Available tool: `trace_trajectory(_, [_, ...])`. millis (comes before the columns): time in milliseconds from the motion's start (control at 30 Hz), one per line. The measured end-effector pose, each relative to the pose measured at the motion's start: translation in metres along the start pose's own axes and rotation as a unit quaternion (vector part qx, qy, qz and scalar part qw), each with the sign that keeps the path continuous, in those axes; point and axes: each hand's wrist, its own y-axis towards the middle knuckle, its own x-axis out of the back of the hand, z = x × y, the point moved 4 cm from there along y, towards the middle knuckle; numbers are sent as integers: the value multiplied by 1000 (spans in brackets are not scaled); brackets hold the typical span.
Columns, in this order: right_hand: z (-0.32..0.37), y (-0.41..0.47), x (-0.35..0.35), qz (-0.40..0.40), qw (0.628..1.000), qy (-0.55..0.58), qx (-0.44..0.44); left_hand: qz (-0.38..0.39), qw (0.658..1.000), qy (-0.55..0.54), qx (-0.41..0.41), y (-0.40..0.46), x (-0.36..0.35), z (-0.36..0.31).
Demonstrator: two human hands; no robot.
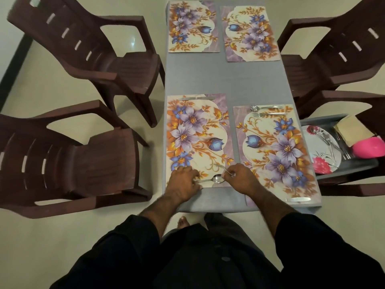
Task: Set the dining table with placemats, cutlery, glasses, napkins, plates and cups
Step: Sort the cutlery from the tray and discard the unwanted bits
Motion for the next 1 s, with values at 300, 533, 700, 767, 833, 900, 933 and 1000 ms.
trace_trajectory(300, [55, 27, 46, -4, 899, 436, -35, -103, 972, -208, 40, 7, 60, 21])
trace_trajectory(533, [79, 39, 24, 149, 826, 539, -69, -48, 929, -366, 32, 29, 81, -4])
trace_trajectory(700, [50, 51, 24, 131, 846, 507, -103, -23, 954, -292, 69, 35, 74, 10])
trace_trajectory(767, [40, 54, 26, 135, 912, 380, -74, -4, 970, -233, 74, 39, 65, 16])
trace_trajectory(833, [33, 55, 23, 129, 965, 224, -33, 10, 987, -147, 72, 43, 55, 17])
trace_trajectory(900, [27, 55, 18, 114, 987, 112, -20, 17, 994, -73, 84, 44, 46, 15])
trace_trajectory(933, [24, 53, 15, 114, 990, 80, -29, 24, 994, -57, 93, 45, 42, 15])
trace_trajectory(1000, [19, 49, 9, 121, 991, 35, -49, 45, 992, -48, 107, 45, 33, 16])
